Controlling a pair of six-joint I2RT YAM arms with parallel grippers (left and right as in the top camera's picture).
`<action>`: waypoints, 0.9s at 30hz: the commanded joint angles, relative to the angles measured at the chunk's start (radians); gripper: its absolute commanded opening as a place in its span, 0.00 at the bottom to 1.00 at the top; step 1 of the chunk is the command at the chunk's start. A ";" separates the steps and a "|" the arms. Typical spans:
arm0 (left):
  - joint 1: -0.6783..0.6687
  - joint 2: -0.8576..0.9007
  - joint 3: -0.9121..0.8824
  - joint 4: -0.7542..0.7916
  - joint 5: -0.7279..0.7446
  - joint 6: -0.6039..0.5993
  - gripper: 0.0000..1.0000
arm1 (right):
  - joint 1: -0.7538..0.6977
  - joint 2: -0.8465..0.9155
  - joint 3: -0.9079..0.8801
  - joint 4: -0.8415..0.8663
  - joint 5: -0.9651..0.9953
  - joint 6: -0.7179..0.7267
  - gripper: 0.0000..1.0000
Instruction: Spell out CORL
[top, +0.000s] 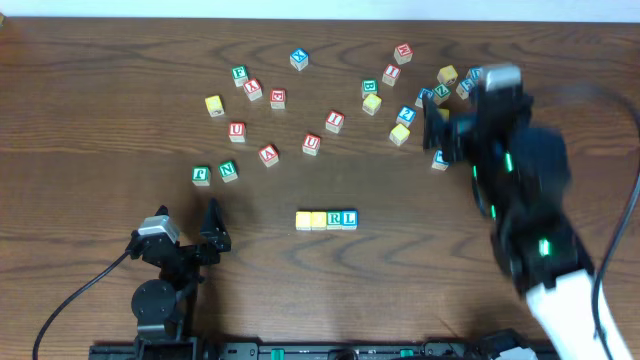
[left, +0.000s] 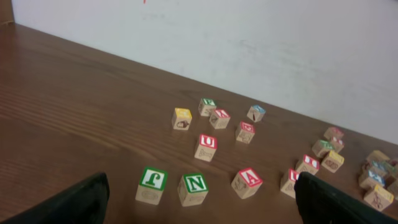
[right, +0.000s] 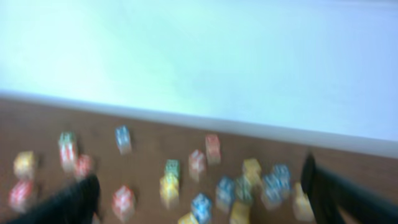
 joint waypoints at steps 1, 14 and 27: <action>0.005 -0.006 -0.012 -0.040 0.032 0.017 0.93 | 0.014 -0.175 -0.250 0.159 -0.085 -0.320 0.99; 0.005 -0.006 -0.012 -0.040 0.032 0.017 0.93 | -0.085 -0.784 -0.832 0.245 -0.283 -0.422 0.99; 0.005 -0.006 -0.012 -0.040 0.032 0.017 0.93 | -0.182 -0.989 -0.889 0.012 -0.270 -0.348 0.99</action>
